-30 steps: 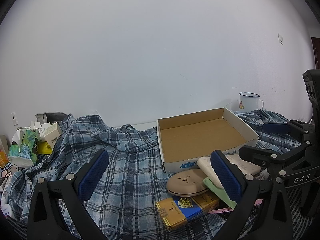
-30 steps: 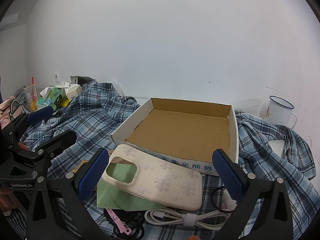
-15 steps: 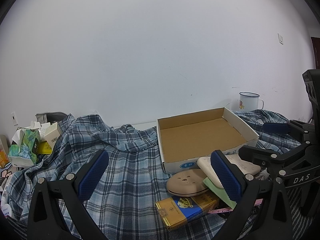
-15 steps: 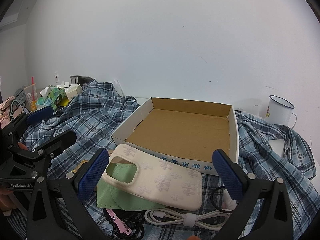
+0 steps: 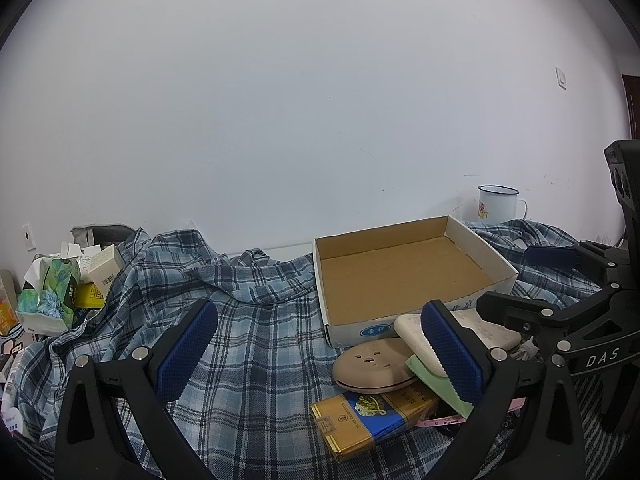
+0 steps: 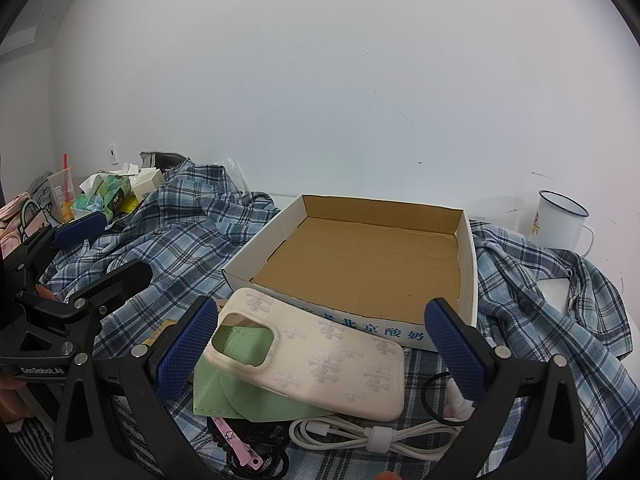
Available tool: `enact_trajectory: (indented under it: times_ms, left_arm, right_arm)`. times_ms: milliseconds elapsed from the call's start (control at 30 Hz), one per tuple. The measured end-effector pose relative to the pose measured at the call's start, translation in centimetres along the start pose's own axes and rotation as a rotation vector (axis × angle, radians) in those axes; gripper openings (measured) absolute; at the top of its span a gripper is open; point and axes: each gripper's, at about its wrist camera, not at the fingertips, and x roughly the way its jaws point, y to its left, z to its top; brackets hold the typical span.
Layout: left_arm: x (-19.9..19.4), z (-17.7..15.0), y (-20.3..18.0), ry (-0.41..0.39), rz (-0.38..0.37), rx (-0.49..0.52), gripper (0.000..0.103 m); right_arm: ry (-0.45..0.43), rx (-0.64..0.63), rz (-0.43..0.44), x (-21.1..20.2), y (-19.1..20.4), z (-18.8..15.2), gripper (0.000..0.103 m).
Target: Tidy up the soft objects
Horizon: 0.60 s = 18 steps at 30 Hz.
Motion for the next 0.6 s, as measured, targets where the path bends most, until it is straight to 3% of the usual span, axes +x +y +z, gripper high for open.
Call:
enact_trajectory:
  times_ms: [600]
  left_arm:
    - [0.61, -0.17, 0.41, 0.028, -0.013, -0.011, 0.103]
  right_arm:
    - [0.0, 0.001, 0.0, -0.09, -0.05, 0.06, 0.103]
